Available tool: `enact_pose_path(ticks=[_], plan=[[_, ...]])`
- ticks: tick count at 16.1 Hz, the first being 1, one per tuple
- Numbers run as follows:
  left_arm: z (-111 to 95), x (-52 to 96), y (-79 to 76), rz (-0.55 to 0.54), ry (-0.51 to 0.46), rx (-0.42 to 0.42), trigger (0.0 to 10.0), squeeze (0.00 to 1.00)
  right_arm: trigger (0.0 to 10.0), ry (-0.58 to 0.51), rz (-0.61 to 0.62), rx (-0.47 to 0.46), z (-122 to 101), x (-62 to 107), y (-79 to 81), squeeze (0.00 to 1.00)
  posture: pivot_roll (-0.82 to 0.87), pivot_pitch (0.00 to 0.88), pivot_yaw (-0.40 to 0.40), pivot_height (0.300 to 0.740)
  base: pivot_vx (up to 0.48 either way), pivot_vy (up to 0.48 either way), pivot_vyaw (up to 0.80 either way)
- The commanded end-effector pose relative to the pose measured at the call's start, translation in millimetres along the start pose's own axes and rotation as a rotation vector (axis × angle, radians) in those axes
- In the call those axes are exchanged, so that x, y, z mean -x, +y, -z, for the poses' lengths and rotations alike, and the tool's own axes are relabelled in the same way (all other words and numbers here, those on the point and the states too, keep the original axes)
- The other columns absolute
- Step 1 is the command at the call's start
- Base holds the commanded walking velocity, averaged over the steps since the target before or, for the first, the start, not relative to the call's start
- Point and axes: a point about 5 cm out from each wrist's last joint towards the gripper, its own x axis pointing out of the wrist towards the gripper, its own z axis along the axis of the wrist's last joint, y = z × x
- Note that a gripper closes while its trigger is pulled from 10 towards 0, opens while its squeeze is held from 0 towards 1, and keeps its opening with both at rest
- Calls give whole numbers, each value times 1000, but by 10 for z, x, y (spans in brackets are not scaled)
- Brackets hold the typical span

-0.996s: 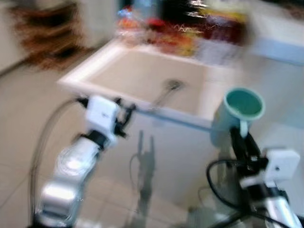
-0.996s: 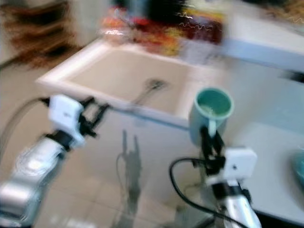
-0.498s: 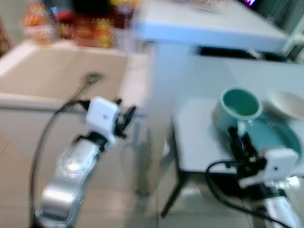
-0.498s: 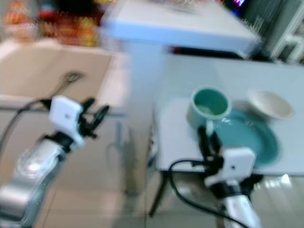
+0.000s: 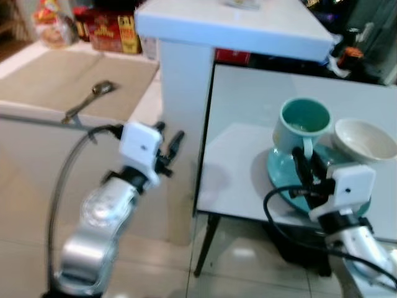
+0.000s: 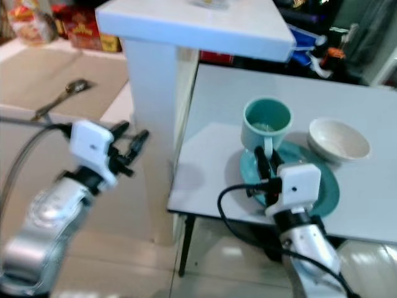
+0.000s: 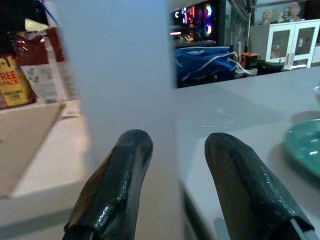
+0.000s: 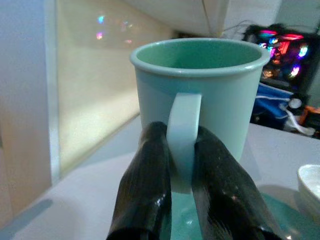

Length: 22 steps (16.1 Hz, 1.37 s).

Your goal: Setting the table

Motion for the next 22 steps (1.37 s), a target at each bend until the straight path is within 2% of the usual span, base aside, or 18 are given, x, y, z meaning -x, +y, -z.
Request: enact_pose_path(ticks=[1, 6, 9, 15, 19, 20, 21, 22], plan=[[-10, 8, 44, -16, 6, -19, 10000, 0, 10000, -15, -8, -15, -42, -54, 8, 0, 8, 34, -15, 740, 0, -360, 800], [-29, -7, 75, -19, 3, -33, 10000, 0, 10000, 33, 8, -32, -17, -189, -60, 0, 23, 40, -19, 740, 0, -360, 728], [-41, -16, 71, -18, 0, -35, 10000, 0, 10000, 49, 35, -84, -22, -242, -112, 0, 22, 41, -25, 740, 0, -354, 0], [-38, -37, 51, -17, -4, -31, 10000, 0, 10000, 122, -47, -155, -13, -352, -79, 0, 13, 40, -36, 740, 0, -356, 0], [-30, -80, 54, -5, 10, -37, 10000, 0, 10000, 110, 20, -233, -5, -626, -56, 0, 18, 43, -41, 740, 0, -75, 0], [-61, -91, 12, 44, 1, -12, 10000, 0, 10000, 113, 18, -243, 9, -746, -26, 0, 25, 49, -41, 740, 0, 0, 0], [-74, -93, -5, 63, -3, -4, 10000, 0, 10000, 112, 15, -245, 9, -783, -16, 0, 25, 49, -41, 740, 0, 0, 0], [-110, -100, -74, 158, 0, 5, 10000, 0, 10000, 104, 14, -254, 9, -936, 11, 0, 39, 62, -45, 740, 0, 0, 0]])
